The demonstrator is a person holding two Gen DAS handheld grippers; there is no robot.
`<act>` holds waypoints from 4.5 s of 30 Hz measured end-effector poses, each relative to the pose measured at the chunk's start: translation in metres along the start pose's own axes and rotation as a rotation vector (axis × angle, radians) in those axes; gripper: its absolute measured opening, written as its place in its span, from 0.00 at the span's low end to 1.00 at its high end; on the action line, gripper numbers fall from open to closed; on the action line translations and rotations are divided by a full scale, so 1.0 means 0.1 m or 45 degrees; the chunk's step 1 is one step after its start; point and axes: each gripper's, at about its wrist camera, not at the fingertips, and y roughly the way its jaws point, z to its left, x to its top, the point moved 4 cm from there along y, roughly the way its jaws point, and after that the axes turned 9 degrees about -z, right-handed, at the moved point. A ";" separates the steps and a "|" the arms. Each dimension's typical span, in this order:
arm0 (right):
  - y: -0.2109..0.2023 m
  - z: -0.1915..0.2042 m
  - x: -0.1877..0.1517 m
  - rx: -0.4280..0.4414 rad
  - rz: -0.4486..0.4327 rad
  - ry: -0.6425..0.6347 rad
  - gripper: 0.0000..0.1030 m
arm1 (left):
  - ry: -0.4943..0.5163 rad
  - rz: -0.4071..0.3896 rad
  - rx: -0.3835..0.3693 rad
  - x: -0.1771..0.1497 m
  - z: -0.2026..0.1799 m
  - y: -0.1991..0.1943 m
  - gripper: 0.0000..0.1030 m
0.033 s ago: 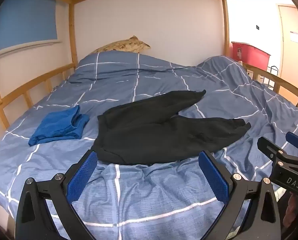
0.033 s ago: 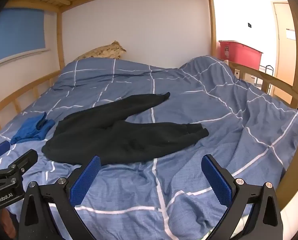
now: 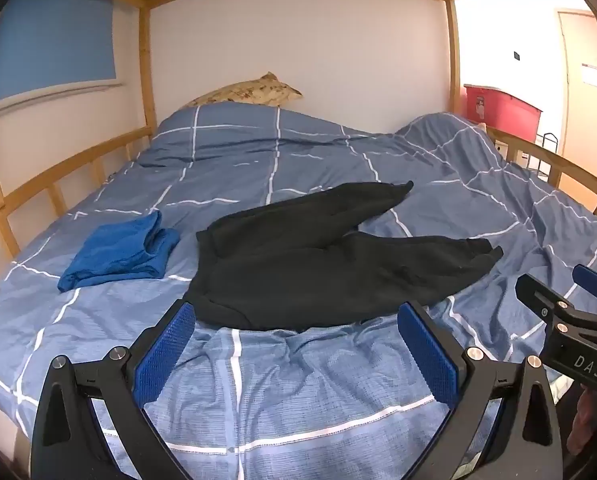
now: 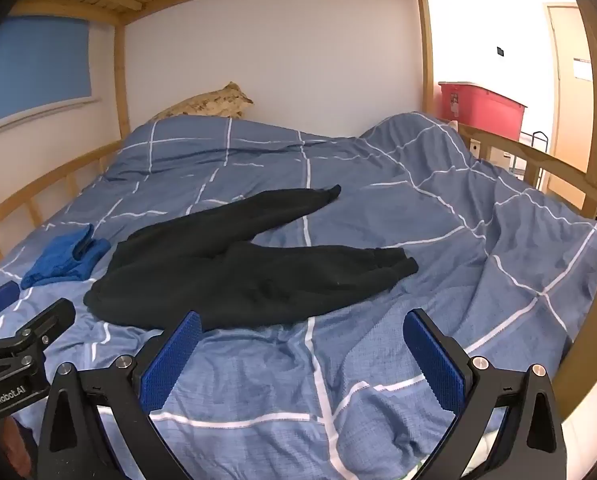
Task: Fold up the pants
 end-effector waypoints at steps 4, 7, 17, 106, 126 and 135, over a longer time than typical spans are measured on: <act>-0.01 0.00 -0.01 0.006 0.001 -0.001 1.00 | 0.002 0.006 -0.014 0.03 0.11 0.00 1.00; 0.00 -0.02 0.00 0.010 0.007 0.001 1.00 | 0.008 0.010 -0.009 0.09 0.16 0.01 1.00; -0.04 0.03 0.07 0.015 -0.019 -0.011 1.00 | 0.029 -0.016 0.009 0.04 0.02 -0.11 1.00; 0.98 -0.13 0.82 0.050 -0.098 -0.089 1.00 | 0.140 -0.093 -0.065 0.96 -0.39 1.07 1.00; 4.28 -0.85 1.19 0.125 0.312 0.194 0.88 | 0.128 0.289 -0.187 1.30 -1.00 4.25 1.00; 5.09 -0.93 0.89 0.146 0.489 0.431 0.68 | 0.119 0.373 -0.161 1.03 -1.11 4.77 1.00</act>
